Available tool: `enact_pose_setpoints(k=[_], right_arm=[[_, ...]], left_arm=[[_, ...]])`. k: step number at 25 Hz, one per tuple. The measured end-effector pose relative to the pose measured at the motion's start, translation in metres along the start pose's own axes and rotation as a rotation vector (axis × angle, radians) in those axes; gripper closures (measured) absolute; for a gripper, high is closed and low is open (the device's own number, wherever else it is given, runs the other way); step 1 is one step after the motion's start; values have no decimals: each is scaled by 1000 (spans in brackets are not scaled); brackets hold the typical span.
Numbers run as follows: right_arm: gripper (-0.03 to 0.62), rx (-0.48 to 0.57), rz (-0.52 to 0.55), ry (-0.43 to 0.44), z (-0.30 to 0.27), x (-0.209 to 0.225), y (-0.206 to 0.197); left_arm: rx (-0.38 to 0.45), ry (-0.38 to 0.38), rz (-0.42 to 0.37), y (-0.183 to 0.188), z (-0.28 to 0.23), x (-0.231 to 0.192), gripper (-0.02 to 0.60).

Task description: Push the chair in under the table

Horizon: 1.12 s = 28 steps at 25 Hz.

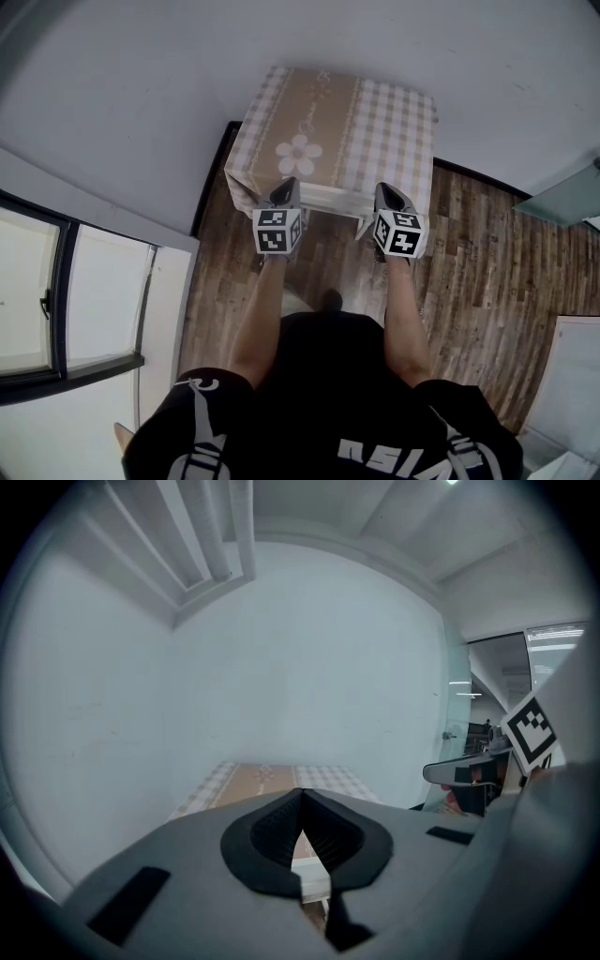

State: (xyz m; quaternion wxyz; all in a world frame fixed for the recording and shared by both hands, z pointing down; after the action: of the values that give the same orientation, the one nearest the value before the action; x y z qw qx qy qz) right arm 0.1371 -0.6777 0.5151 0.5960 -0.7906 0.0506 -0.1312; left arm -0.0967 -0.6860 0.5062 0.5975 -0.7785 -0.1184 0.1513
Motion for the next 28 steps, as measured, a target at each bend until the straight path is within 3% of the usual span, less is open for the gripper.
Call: enact_pose_setpoints(k=[28], right_arm=[[582,-38,-21,3,-18,5,-6]], left_arm=[[-28,32,17,-5,-12,-14,555]])
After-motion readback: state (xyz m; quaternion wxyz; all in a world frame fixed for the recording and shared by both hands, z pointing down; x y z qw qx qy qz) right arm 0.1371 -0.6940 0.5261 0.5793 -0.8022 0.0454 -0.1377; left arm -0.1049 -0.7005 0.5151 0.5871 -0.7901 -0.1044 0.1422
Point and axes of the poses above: the fingertips, and each gripper's own axes: z backward along the fingers, x to its right, y out of its top, the point moved 4 cm from there along z, backward along the fingers, and after that the axes turned 7 degrees about x, right-handed, at the moved point
